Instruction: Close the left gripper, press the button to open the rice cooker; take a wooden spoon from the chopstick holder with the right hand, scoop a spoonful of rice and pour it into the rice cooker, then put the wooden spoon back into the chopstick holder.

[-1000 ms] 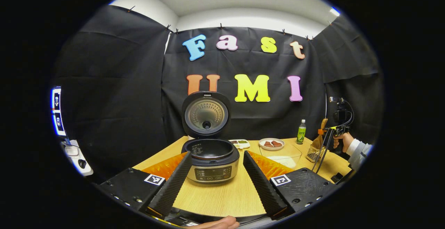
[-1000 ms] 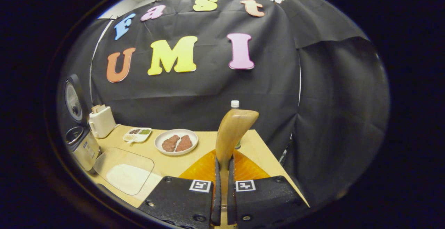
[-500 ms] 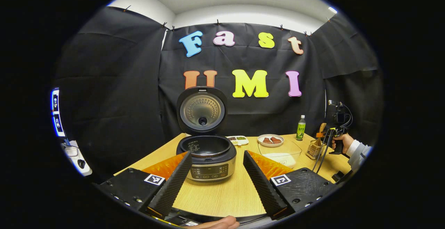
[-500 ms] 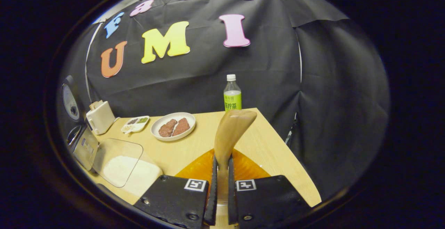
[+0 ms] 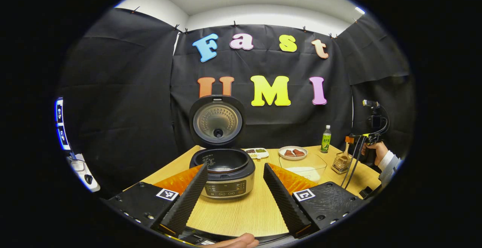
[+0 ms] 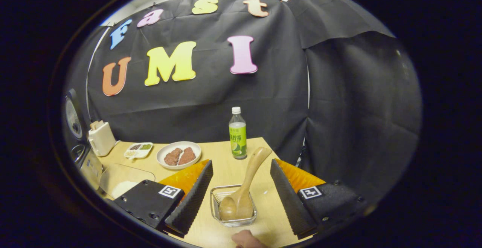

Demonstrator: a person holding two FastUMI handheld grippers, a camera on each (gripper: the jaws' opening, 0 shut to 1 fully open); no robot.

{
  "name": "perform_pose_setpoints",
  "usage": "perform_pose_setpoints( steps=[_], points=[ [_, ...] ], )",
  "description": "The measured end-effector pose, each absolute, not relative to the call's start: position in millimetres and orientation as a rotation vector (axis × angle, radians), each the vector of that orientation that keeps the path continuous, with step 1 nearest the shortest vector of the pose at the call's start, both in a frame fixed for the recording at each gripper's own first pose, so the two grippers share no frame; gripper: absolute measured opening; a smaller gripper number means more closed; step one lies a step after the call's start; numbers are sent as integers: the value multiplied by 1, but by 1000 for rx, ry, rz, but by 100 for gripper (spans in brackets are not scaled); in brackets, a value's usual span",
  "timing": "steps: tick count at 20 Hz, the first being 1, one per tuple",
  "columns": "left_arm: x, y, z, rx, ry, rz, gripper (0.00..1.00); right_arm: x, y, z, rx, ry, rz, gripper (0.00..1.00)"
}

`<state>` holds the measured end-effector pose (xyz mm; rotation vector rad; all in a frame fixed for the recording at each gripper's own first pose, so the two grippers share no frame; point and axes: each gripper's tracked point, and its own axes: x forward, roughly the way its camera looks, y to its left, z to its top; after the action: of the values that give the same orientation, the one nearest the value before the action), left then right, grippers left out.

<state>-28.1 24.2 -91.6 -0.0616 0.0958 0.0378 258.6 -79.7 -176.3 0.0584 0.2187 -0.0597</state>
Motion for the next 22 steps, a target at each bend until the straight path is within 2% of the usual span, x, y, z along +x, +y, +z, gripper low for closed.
perform_pose_setpoints(
  steps=[11,16,22],
  points=[
    [32,36,-35,-16,63,13,94,141,-59,-85,121,85,-54,98],
    [75,54,-11,-4,60,55,94,94,-58,-74,118,57,-68,98],
    [120,72,12,-38,53,63,94,59,-41,-82,112,45,25,96]
  ],
)
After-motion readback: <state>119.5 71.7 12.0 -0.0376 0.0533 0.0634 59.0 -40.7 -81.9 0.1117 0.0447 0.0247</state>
